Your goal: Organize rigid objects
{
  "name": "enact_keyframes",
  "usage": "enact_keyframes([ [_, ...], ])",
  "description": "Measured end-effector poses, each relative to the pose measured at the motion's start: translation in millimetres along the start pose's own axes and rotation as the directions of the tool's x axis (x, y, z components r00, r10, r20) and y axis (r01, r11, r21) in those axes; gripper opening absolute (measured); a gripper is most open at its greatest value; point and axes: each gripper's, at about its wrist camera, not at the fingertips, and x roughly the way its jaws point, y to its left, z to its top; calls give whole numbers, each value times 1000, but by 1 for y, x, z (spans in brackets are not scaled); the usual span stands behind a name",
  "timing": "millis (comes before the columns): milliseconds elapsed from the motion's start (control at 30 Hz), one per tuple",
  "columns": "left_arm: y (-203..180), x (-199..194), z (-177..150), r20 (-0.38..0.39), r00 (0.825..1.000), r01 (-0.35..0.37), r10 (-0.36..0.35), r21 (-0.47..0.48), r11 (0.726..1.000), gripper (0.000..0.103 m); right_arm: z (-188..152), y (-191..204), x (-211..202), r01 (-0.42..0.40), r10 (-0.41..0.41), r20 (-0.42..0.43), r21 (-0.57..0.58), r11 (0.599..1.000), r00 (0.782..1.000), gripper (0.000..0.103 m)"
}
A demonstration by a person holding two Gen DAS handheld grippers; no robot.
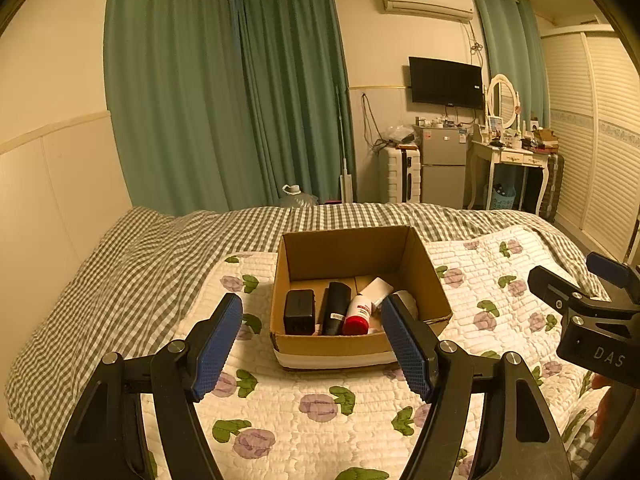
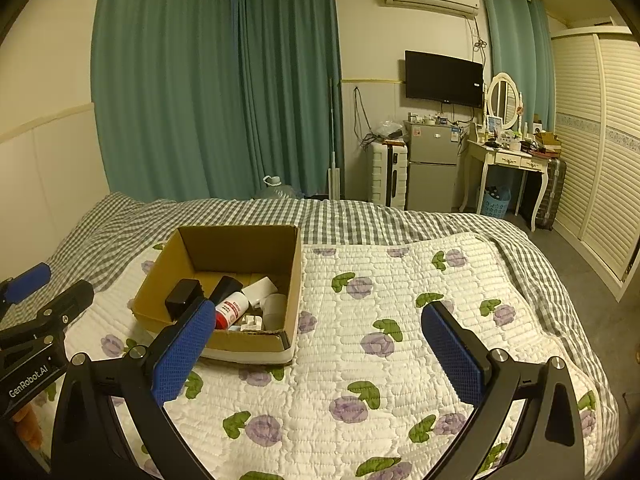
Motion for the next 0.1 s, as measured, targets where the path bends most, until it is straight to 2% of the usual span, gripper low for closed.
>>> enact_keyframes([
  [100,-1,0,1,-2,1000,6,-6,-1,1000,75,0,1,0,2,-2,0,-6,1000,1000,103],
])
